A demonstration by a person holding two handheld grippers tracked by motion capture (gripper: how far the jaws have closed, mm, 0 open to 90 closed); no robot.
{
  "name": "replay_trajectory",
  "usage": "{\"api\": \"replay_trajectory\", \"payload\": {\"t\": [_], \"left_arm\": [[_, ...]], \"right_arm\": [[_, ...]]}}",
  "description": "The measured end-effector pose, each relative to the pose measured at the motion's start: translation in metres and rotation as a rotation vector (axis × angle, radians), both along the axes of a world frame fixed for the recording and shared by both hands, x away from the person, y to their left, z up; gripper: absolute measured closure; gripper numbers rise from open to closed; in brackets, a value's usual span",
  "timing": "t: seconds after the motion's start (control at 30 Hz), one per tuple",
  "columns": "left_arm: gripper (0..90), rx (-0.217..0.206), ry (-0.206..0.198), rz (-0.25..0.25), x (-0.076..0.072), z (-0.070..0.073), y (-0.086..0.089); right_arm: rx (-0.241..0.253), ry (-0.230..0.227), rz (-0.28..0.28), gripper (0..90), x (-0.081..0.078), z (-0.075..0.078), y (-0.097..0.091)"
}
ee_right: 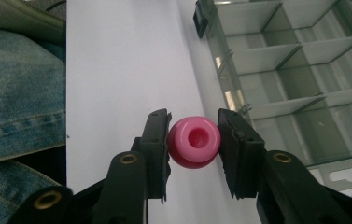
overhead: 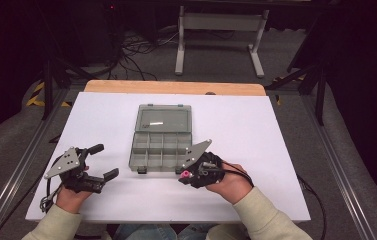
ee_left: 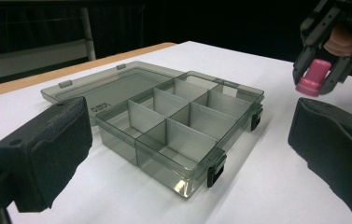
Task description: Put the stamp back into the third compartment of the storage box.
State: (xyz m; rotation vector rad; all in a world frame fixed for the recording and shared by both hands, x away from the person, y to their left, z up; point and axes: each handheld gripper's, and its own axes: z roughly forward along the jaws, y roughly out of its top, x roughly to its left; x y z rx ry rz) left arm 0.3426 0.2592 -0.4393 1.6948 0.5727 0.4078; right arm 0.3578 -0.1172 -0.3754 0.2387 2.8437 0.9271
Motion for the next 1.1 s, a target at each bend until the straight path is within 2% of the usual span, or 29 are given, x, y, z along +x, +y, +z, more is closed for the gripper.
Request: {"api": "replay_trajectory", "payload": {"t": [0.33, 0.7, 1.1], "left_arm": [[0.6, 0.002, -0.002, 0.004, 0.000, 0.000, 0.001], [0.6, 0.003, 0.001, 0.005, 0.000, 0.000, 0.000], [0.6, 0.006, 0.004, 0.004, 0.001, 0.000, 0.001]], "right_arm": [[0.039, -0.024, -0.027, 65.0, 0.015, 0.016, -0.003], [0.057, -0.039, -0.045, 65.0, 0.025, 0.024, 0.000], [0.066, -0.052, -0.076, 65.0, 0.049, 0.029, 0.012]]}}
